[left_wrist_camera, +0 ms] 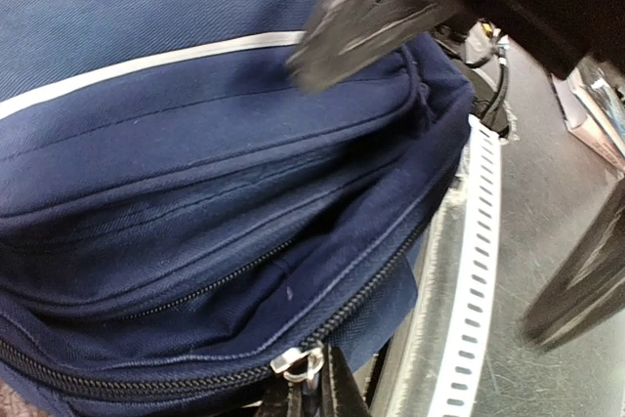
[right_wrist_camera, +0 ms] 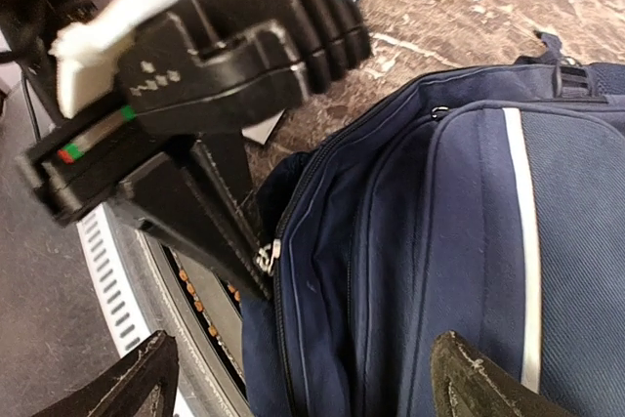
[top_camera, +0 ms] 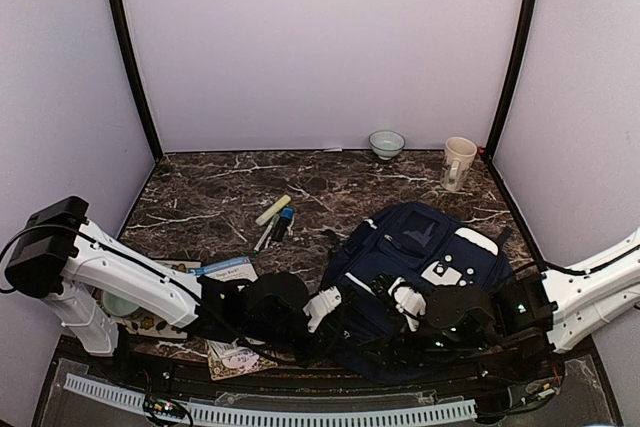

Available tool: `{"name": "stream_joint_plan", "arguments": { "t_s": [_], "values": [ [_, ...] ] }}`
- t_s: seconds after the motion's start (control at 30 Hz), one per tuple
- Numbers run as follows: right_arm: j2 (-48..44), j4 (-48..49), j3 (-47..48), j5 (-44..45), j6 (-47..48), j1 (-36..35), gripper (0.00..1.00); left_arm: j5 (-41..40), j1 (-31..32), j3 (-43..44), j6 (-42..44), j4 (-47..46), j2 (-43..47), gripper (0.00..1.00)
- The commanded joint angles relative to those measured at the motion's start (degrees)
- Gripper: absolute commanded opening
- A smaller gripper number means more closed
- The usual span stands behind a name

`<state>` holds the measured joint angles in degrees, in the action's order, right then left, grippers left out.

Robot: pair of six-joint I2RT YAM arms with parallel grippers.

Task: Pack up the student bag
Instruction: Hold the largest pocket of the student bag.

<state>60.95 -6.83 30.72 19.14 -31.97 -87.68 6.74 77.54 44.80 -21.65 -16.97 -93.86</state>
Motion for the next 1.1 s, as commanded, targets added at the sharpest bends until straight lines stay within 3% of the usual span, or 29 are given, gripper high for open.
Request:
{"name": "stream_joint_plan", "arguments": {
  "t_s": [0.0,0.33,0.63,1.07],
  "values": [
    [3.6,1.5,2.3,-2.8,2.7,0.3,0.90,1.2,0.5,1.5,-0.3,-1.2,0.8,0.00],
    [7.3,3.8,1.4,-6.5,3.2,0.3,0.81,0.7,0.5,0.7,0.8,-1.0,1.6,0.00],
    [12.6,4.2,3.5,-4.6,4.6,0.3,0.76,0.7,0.4,0.5,1.2,-0.6,2.3,0.00],
    [12.9,4.6,0.9,-1.2,4.9,0.3,0.45,3.5,0.5,-2.5,0.2,-4.7,5.2,0.00]
  ]
}}
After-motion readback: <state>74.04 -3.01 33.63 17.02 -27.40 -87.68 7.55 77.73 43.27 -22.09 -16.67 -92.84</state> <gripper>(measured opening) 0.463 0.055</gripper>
